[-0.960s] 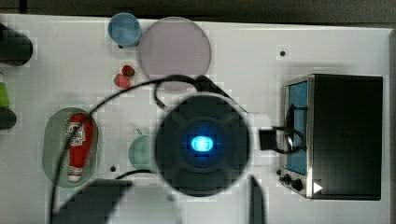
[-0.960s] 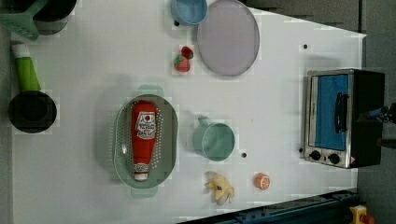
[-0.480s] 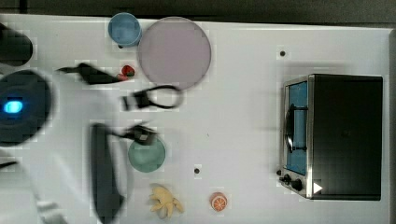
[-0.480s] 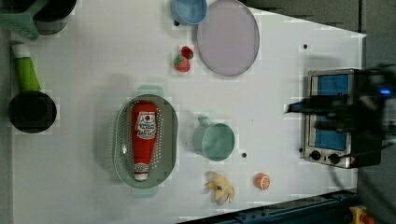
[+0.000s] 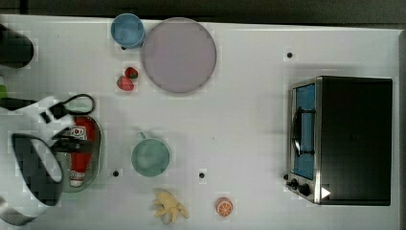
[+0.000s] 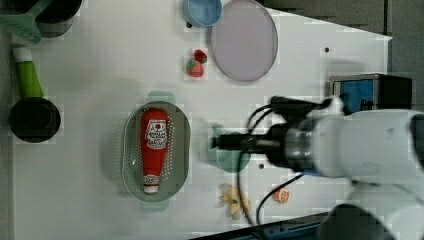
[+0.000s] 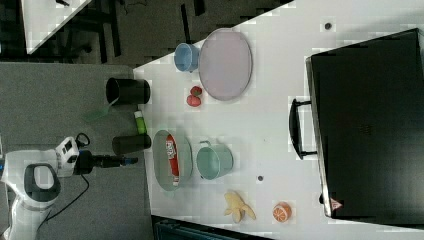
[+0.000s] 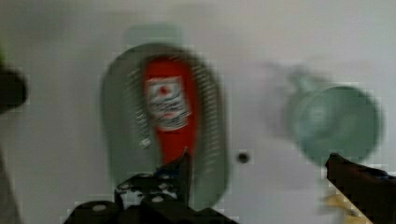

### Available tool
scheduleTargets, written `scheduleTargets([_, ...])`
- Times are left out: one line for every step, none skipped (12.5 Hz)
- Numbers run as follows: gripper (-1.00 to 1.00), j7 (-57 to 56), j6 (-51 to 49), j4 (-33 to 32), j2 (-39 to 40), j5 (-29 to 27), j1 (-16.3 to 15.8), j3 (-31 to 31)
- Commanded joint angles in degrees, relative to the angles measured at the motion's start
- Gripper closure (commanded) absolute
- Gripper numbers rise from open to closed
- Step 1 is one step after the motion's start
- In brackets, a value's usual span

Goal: Pick ketchup from strainer and place it on the table

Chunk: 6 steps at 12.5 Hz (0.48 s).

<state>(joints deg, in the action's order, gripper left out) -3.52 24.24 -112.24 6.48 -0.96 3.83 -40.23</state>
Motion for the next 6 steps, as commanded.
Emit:
scheduleTargets([-1.0,3.05,6.71,-1.32,3.1,0.98,-0.75,-1.63])
scheduleTargets([-1.0,3.59,10.51,-2.65,4.66,1.99,-1.07,-1.96])
scheduleTargets([-1.0,4.02,14.06,-4.22,6.09,3.23,-1.44,-1.99])
scheduleTargets([-1.0,4.14,17.36,-5.91,7.45,4.47,-1.67,-1.96])
scheduleTargets([-1.0,4.15,20.61,-7.67,8.8,5.75,-1.69,-1.85])
scheduleTargets([-1.0,4.15,24.17,-9.38,10.23,6.64,-1.69,-1.76])
